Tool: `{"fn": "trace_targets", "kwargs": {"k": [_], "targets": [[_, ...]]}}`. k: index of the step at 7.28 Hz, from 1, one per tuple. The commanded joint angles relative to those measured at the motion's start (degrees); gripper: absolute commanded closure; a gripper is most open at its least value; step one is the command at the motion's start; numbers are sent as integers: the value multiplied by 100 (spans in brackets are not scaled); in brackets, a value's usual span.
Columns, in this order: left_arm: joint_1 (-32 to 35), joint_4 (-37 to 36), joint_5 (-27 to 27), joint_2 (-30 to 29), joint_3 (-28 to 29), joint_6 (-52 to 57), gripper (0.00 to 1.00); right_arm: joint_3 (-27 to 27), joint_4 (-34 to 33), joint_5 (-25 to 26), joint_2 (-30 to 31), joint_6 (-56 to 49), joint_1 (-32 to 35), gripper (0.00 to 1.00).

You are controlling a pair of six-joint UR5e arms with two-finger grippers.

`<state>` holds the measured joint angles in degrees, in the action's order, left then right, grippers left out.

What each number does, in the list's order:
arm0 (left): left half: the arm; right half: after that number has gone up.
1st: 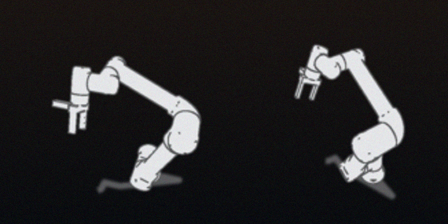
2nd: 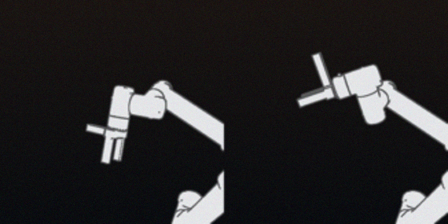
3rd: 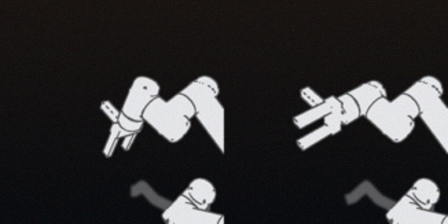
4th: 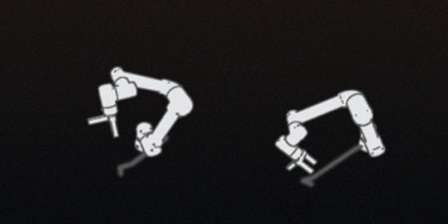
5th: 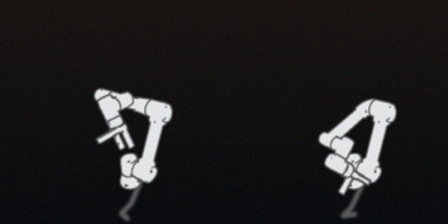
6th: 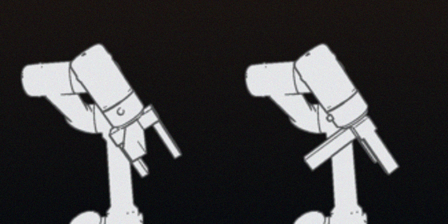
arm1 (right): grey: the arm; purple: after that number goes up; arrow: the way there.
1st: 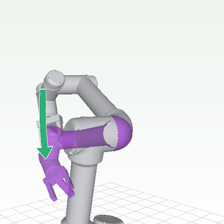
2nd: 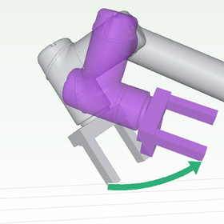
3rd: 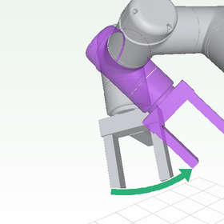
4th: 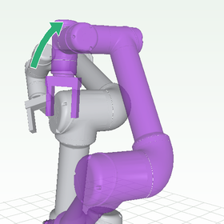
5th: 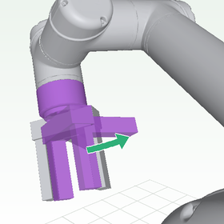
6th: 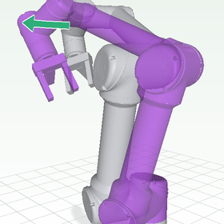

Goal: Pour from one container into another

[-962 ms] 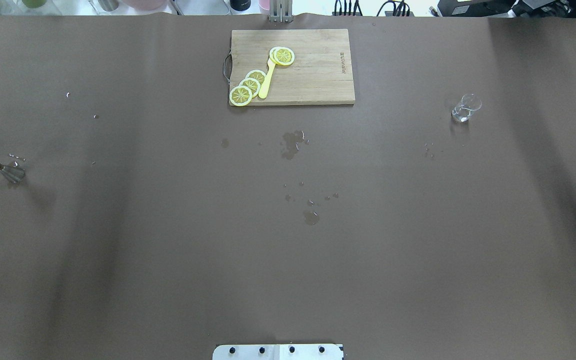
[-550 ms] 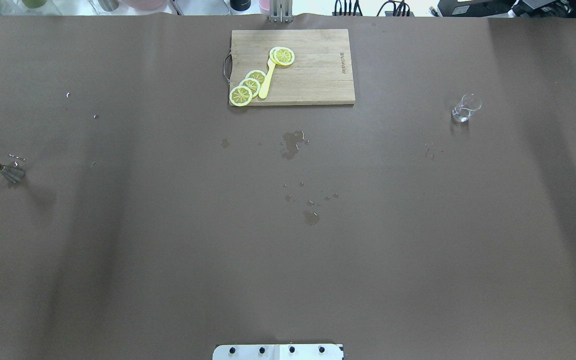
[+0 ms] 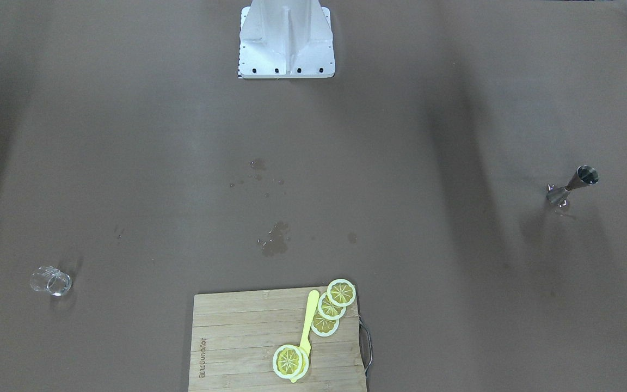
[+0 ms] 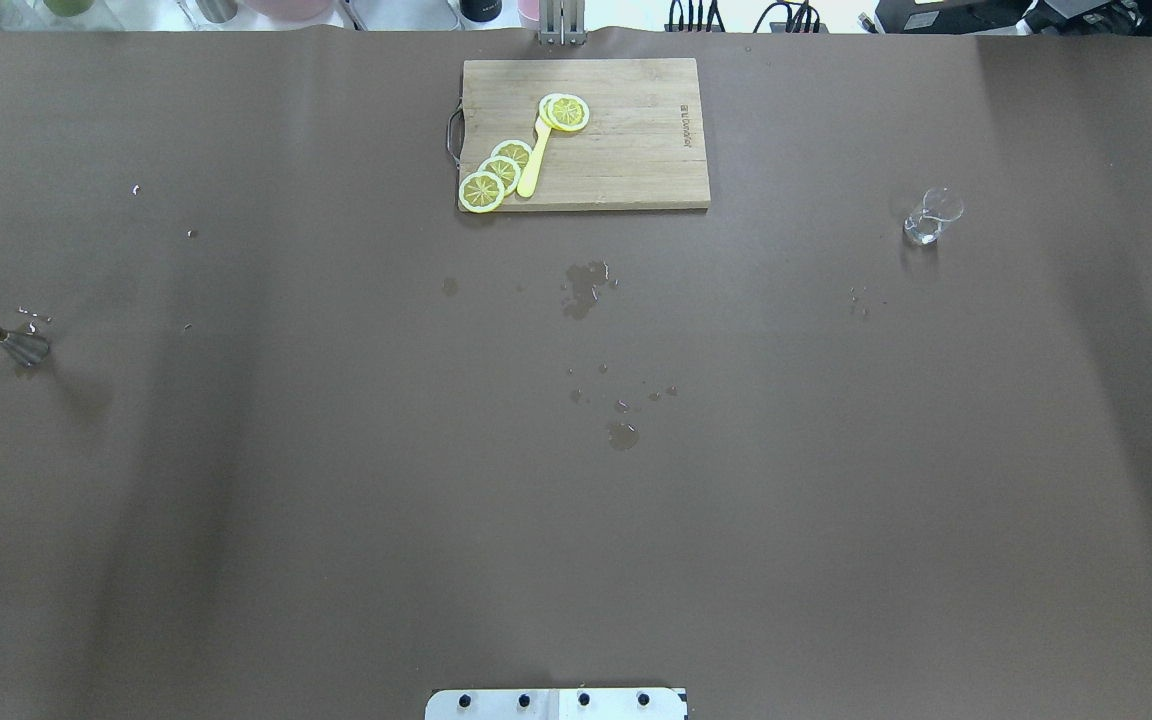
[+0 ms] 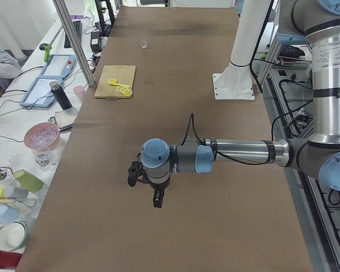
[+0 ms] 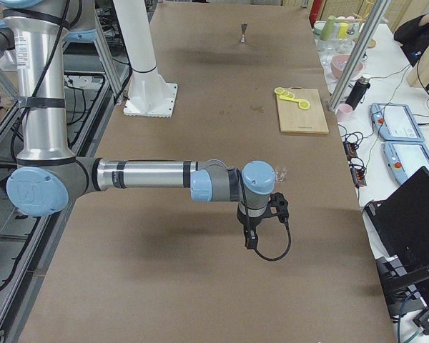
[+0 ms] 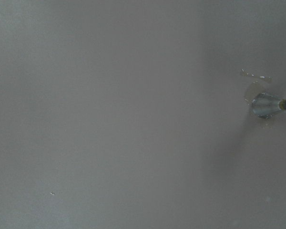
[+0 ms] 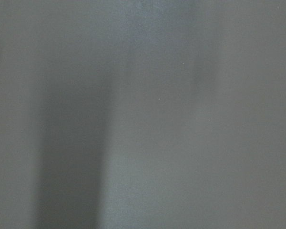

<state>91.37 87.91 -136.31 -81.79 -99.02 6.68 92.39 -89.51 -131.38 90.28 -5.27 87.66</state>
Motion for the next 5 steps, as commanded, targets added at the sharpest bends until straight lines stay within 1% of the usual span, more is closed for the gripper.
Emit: {"fn": "trace_targets", "kwargs": {"k": [1,5], "targets": [[12,7,8,5,15,0,1,-19,3,-28,-10,17,-3,0],[3,25,8,14,76,-18,1,-54,3,-81,-81,18,-21,0]]}}
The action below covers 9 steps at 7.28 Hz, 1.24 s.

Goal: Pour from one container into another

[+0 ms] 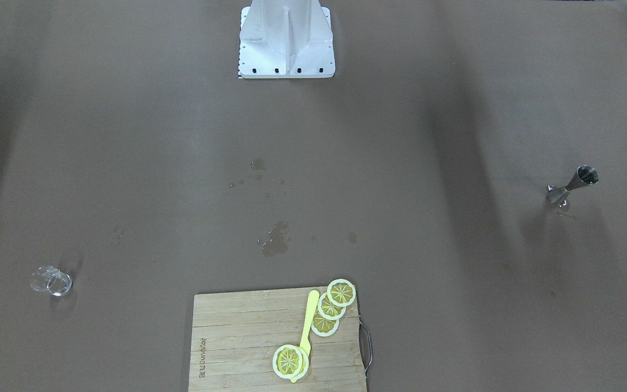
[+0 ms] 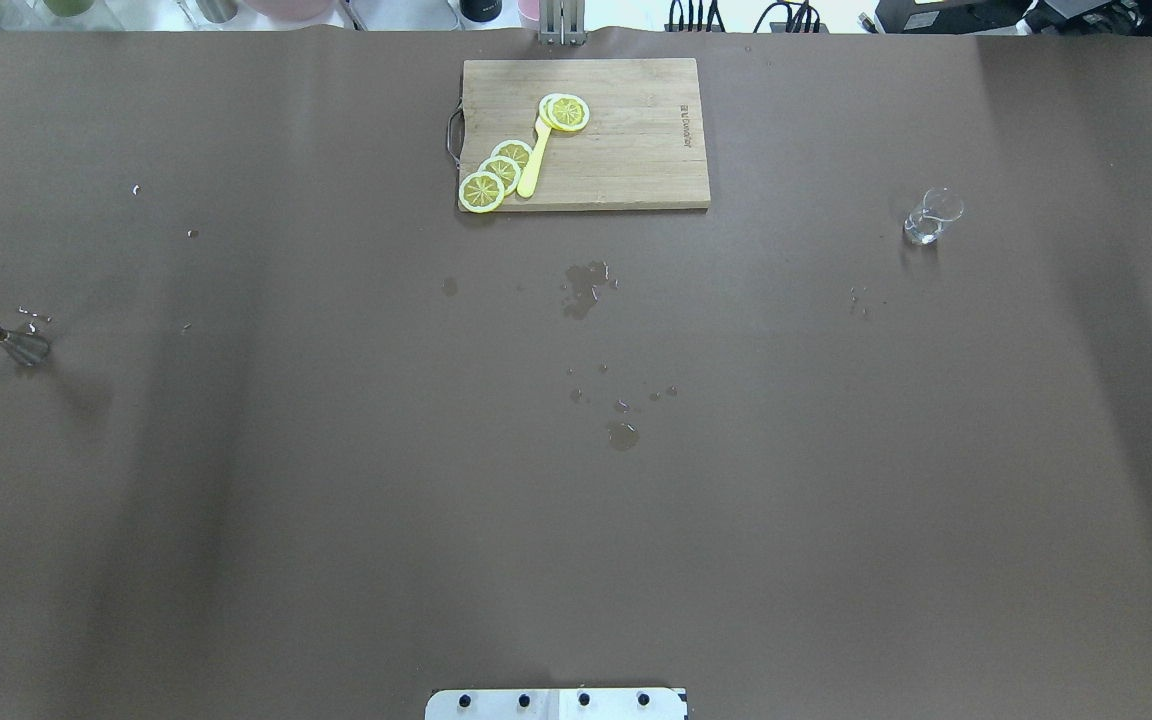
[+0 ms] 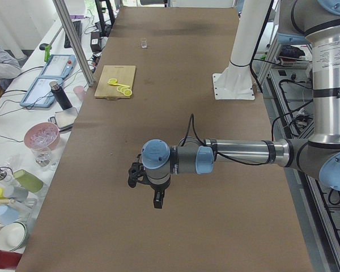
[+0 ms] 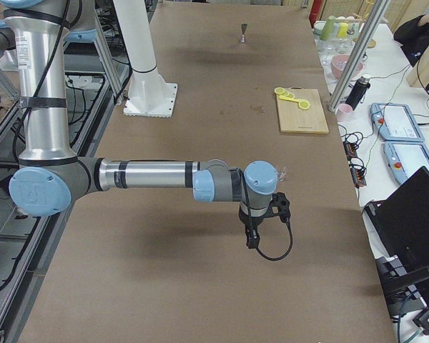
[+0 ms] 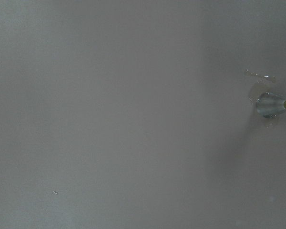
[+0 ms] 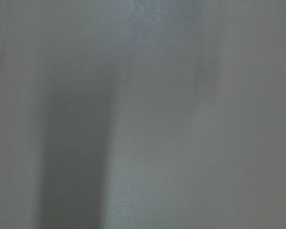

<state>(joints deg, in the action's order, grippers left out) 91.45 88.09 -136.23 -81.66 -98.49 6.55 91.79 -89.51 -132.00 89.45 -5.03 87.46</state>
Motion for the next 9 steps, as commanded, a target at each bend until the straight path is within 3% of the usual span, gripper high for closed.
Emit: {"fn": "trace_targets", "kwargs": {"k": [1,9], "targets": [[-4,7,9,1,49,-4,1,-21,3,-19,2,-15,-1,0],[-4,7,9,1,85,-4,1,-21,-5,-10,-95,-24,-28,0]]}}
